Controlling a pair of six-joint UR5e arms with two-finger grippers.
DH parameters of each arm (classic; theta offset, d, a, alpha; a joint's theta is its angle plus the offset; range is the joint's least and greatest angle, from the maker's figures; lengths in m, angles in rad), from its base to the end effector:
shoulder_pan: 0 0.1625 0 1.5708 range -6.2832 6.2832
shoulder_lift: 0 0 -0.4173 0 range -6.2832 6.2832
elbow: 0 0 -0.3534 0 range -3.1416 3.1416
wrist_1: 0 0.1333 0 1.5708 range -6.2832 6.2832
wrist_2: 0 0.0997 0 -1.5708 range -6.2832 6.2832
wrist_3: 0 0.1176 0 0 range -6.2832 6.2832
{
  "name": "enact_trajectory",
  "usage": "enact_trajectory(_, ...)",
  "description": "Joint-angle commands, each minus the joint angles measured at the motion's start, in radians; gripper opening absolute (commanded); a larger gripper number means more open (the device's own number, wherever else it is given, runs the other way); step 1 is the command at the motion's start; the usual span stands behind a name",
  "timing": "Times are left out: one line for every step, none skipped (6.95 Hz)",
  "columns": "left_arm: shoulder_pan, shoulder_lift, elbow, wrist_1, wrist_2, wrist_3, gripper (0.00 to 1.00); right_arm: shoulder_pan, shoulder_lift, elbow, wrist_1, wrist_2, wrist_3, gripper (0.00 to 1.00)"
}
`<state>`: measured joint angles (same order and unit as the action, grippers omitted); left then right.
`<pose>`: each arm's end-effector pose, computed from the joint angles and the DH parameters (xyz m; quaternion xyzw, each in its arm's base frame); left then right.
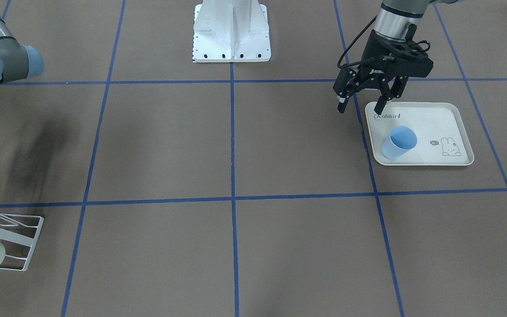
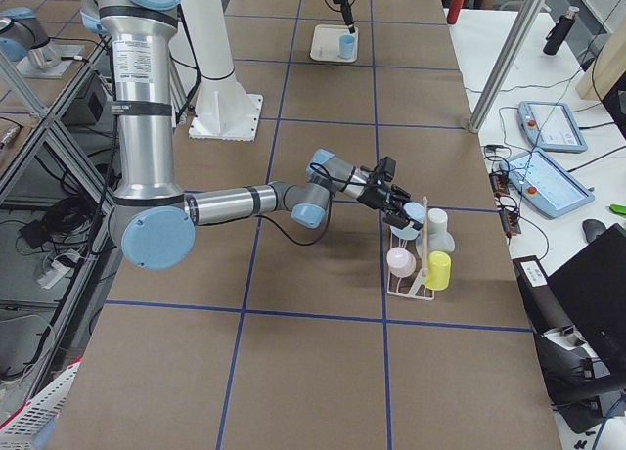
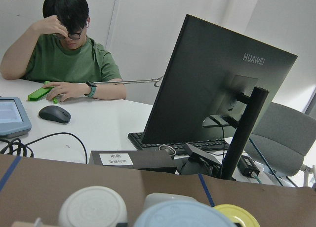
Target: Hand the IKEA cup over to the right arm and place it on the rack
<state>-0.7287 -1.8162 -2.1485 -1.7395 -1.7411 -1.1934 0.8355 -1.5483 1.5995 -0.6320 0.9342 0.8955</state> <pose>0.2925 -0.4130 0.2881 0.1854 0.4427 -0.1133 0.8699 -0.1821 -0.5042 0.5301 0.5098 -0.1396 0.2151 0.8212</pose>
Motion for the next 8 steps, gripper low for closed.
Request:
enact_trajectory(0.0, 0.0, -0.001, 0.0, 0.0, 0.0, 1.0, 0.0, 0.004, -0.012, 0.0, 0.002, 0.0, 0.97)
enact_trajectory(0.0, 0.0, -0.001, 0.0, 0.0, -0.002, 1.0, 0.004, 0.002, -0.021, 0.012, 0.002, 0.0, 1.0)
enact_trajectory(0.0, 0.0, -0.001, 0.0, 0.0, 0.0, 1.0, 0.005, 0.004, -0.023, 0.015, 0.002, 0.0, 1.0)
enact_trajectory(0.0, 0.0, -0.002, 0.0, 0.0, 0.0, 1.0, 0.011, 0.004, -0.023, 0.015, 0.005, 0.0, 1.0)
enact_trajectory(0.0, 0.0, -0.005, 0.0, 0.0, 0.0, 1.0, 0.029, 0.005, -0.012, 0.02, 0.033, 0.0, 1.0)
enact_trajectory(-0.008, 0.0, -0.008, 0.0, -0.002, 0.003, 1.0, 0.057, 0.005, 0.017, 0.059, 0.069, 0.006, 1.0)
enact_trajectory(-0.014, 0.006, -0.008, 0.0, -0.029, 0.006, 1.0, 0.091, 0.004, 0.055, 0.09, 0.137, 0.023, 1.0)
enact_trajectory(-0.055, 0.008, -0.005, 0.0, -0.066, 0.014, 1.0, 0.1, 0.002, 0.115, 0.087, 0.178, 0.075, 1.0)
